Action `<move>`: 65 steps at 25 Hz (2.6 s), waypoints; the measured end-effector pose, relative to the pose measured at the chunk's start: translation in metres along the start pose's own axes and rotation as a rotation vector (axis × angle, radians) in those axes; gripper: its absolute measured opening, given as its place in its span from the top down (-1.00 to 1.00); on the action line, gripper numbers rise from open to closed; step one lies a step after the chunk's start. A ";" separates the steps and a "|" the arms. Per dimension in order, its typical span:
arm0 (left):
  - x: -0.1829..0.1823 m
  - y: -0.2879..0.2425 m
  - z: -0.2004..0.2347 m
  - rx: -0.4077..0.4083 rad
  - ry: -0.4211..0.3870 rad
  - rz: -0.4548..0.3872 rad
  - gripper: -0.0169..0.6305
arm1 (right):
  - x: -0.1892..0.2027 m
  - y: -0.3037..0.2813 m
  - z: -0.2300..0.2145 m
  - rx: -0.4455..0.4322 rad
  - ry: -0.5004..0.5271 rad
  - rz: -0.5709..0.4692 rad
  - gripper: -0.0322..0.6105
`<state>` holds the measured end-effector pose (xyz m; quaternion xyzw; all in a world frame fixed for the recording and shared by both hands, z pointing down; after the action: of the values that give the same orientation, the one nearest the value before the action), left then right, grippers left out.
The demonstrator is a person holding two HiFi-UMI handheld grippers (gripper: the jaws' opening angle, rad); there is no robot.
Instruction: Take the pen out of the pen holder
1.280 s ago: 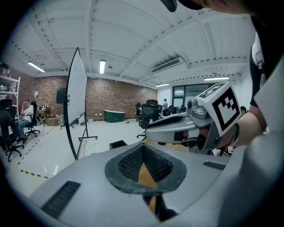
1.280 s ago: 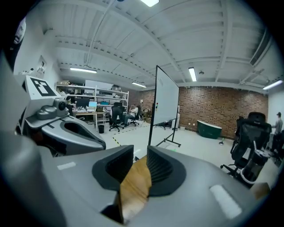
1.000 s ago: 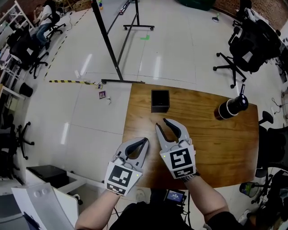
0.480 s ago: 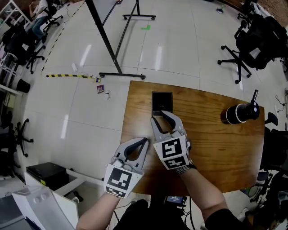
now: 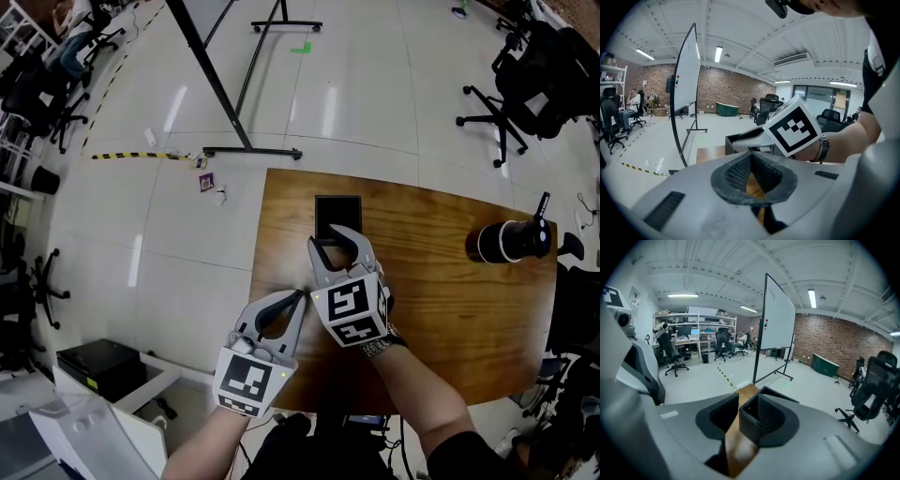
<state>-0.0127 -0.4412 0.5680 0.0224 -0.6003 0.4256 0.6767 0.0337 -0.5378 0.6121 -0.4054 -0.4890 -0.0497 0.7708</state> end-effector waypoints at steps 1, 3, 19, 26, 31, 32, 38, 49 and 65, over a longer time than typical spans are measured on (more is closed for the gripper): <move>0.000 -0.001 0.001 0.000 -0.008 -0.004 0.93 | 0.001 -0.002 0.000 -0.004 0.000 0.006 0.51; 0.000 -0.003 0.004 0.000 -0.017 -0.010 0.93 | 0.003 -0.005 0.000 -0.008 0.002 0.019 0.51; -0.005 -0.006 0.004 0.004 0.012 0.001 0.93 | 0.010 -0.002 -0.020 0.063 0.000 0.065 0.74; -0.014 0.001 -0.002 0.009 -0.006 -0.016 0.93 | 0.000 0.014 -0.027 0.104 -0.002 0.035 0.76; -0.022 0.012 -0.009 0.015 -0.047 -0.051 0.93 | -0.014 0.032 -0.027 0.128 0.005 0.002 0.76; -0.024 0.016 -0.010 0.015 -0.050 -0.056 0.93 | -0.017 0.037 -0.026 0.133 0.007 -0.004 0.76; -0.037 0.042 -0.019 0.014 -0.070 -0.095 0.93 | -0.040 0.067 -0.020 0.167 0.026 -0.043 0.76; -0.048 0.102 -0.048 0.026 -0.109 -0.171 0.93 | -0.075 0.138 0.012 0.217 0.061 -0.115 0.76; -0.029 0.237 -0.113 0.045 -0.191 -0.282 0.93 | -0.100 0.277 0.119 0.276 0.104 -0.197 0.76</move>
<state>-0.0636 -0.2450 0.3984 0.1621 -0.6433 0.3355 0.6688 0.0287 -0.3051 0.3960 -0.2428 -0.4881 -0.0785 0.8347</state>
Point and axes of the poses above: the fingertips, and each gripper's own axes: y backward along the fingers, z to its left, x out of its underside, the point moved 2 cm from there along y, backward along the fingers, and after that the axes turned 8 degrees about y, right-handed, at the moved point
